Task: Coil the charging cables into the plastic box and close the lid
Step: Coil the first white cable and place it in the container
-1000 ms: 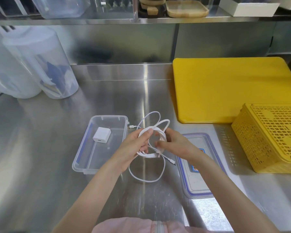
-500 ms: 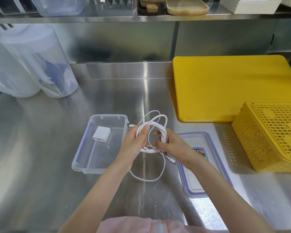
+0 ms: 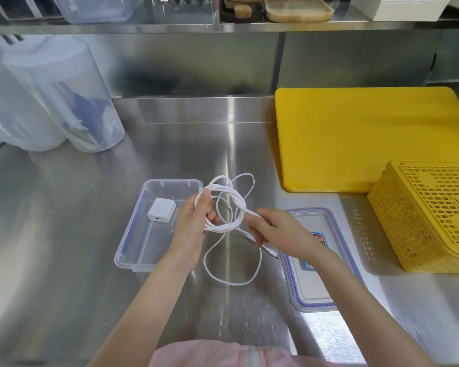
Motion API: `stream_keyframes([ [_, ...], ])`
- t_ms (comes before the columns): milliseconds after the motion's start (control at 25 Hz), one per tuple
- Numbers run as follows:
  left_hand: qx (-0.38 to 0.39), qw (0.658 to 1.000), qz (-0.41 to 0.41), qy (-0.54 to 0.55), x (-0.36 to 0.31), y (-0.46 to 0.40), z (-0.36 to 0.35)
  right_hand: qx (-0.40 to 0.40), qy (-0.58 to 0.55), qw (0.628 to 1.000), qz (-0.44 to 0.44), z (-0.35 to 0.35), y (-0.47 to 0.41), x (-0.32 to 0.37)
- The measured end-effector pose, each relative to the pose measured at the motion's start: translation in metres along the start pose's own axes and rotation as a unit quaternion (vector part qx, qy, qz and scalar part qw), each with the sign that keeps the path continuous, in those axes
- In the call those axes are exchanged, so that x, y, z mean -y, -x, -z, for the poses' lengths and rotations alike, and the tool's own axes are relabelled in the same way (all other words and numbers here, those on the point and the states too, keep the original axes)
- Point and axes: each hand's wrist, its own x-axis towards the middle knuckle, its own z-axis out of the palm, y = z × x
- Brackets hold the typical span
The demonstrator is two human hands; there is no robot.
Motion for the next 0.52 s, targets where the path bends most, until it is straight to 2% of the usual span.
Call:
stream_keyframes([
  [80, -0.028, 0.996, 0.022, 0.078, -0.003, -0.004, 0.003, -0.009, 0.026, 0.999, 0.031, 0.002, 0.005, 0.0],
  [200, -0.058, 0.98, 0.06, 0.179, -0.008, -0.012, 0.003, 0.025, 0.047, 0.997, 0.058, 0.0, 0.013, -0.002],
  [320, -0.038, 0.943, 0.11, 0.31, -0.009, -0.013, 0.004, 0.027, 0.039, 0.998, 0.047, -0.007, 0.01, -0.009],
  [440, 0.003, 0.899, 0.158, 0.409, -0.006, -0.009, 0.004, -0.001, -0.063, 0.998, 0.013, -0.014, 0.005, -0.01],
  [520, 0.018, 0.891, 0.165, 0.422, -0.005, -0.006, 0.003, 0.025, -0.19, 0.981, -0.026, -0.017, 0.004, -0.006],
])
